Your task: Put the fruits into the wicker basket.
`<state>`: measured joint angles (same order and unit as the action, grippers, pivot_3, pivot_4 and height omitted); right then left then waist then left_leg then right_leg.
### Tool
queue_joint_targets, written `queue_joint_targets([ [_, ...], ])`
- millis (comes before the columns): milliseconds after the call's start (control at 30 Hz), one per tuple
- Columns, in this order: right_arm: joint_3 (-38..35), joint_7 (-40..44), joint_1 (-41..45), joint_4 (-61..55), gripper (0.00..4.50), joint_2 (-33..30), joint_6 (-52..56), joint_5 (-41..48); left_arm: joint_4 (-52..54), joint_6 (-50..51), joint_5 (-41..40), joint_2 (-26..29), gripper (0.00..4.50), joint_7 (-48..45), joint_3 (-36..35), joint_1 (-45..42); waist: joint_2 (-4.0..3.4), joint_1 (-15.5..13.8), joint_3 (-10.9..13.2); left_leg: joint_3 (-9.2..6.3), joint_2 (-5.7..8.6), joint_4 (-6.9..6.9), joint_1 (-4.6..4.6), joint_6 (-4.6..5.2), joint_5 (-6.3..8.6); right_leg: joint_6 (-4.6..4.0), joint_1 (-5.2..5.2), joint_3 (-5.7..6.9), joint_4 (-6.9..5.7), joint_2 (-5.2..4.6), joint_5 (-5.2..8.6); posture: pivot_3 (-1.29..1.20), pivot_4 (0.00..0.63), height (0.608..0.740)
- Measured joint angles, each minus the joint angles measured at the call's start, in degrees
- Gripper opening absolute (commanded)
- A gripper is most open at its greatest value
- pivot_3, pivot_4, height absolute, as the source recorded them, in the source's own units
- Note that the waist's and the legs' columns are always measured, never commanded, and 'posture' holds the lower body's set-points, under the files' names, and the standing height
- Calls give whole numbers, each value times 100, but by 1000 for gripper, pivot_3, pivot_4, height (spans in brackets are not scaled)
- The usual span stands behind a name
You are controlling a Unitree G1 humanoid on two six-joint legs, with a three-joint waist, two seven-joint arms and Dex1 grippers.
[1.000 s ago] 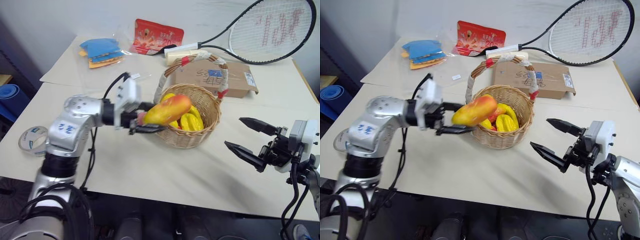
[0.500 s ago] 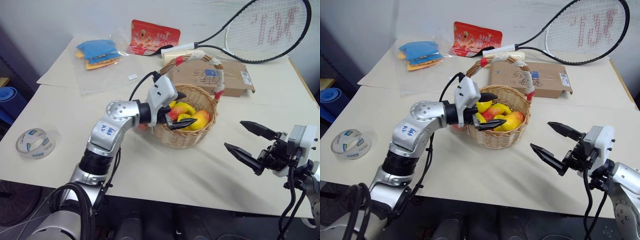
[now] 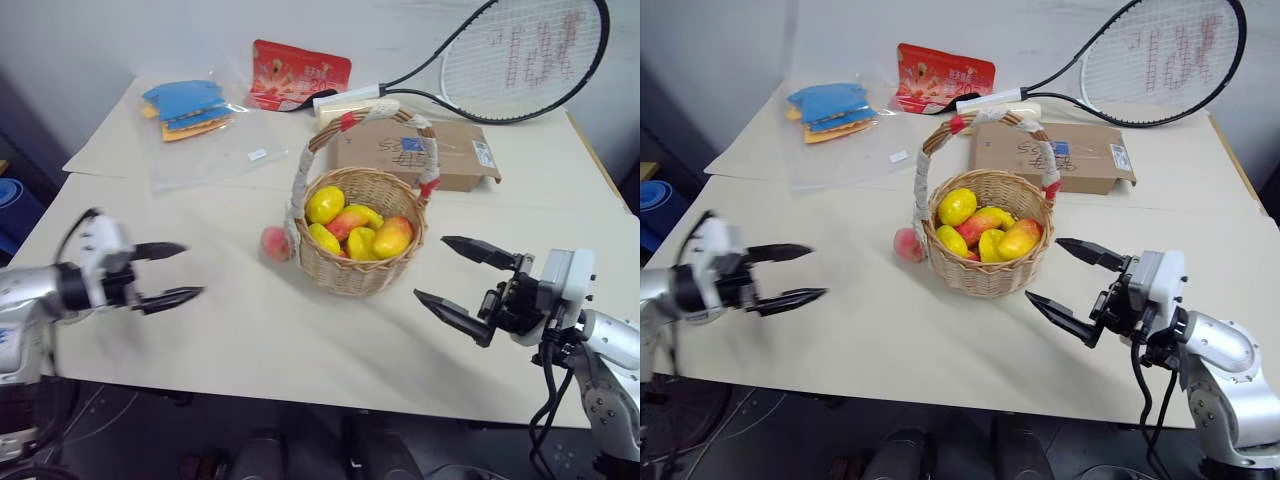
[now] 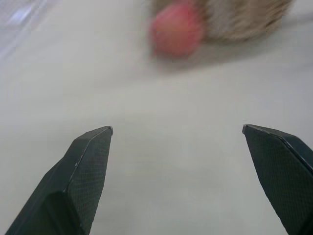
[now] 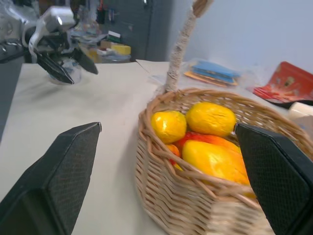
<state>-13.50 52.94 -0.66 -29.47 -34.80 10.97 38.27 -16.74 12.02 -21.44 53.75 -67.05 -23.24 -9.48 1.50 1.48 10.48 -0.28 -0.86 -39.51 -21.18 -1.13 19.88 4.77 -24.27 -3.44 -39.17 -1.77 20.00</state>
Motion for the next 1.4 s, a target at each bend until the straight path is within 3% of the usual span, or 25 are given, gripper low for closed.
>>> queue_joint_targets([
  [133,201,-108,-14,-274,4500,126,-20,-20,-1360,-634,158,420,4473,37,-404,112,4,-9,-2,-13,5,11,-3,8,4,0,11,18,26,-14,0,0,150,740],
  [267,230,-146,-9,-295,4500,142,-100,-124,-1504,-842,154,372,4473,-102,-225,-310,4,-59,-3,-23,26,20,-3,17,0,0,22,35,32,-39,0,0,150,740],
  [400,281,-206,102,-266,4500,165,-115,-189,-842,-717,124,-209,4473,-277,590,-1405,5,-145,-3,-45,42,19,2,21,-4,2,44,58,46,-50,-1,0,150,740],
  [533,318,-238,197,-192,4500,165,-139,-242,-875,-1011,377,-867,4473,-323,1420,-2480,6,-113,-4,-44,46,20,-2,15,-7,4,43,75,46,-49,-2,0,150,740],
  [800,305,-250,89,-157,4500,164,-184,-284,-3013,-2040,1263,-1792,4473,-479,2418,-4150,6,-5,-4,-41,54,22,0,-2,-24,5,42,80,40,-47,-2,0,150,740],
  [1133,186,-264,-499,-243,4500,164,-224,-291,-4846,-2852,1811,-2745,4473,-758,2759,-5033,7,9,-3,-45,69,21,0,6,-30,9,43,80,41,-60,-4,0,150,740],
  [1233,183,-287,-563,-338,4500,164,-252,-300,-4953,-2988,1946,-2800,3984,-691,2778,-5075,7,4,-4,-47,69,21,0,7,-30,9,43,80,40,-61,-4,0,150,740],
  [1400,175,-348,-685,-419,4500,164,-348,-301,-4963,-3092,2027,-2651,2643,-796,2788,-5021,7,13,-4,-48,71,22,1,7,-31,9,43,79,40,-63,-4,0,150,740],
])
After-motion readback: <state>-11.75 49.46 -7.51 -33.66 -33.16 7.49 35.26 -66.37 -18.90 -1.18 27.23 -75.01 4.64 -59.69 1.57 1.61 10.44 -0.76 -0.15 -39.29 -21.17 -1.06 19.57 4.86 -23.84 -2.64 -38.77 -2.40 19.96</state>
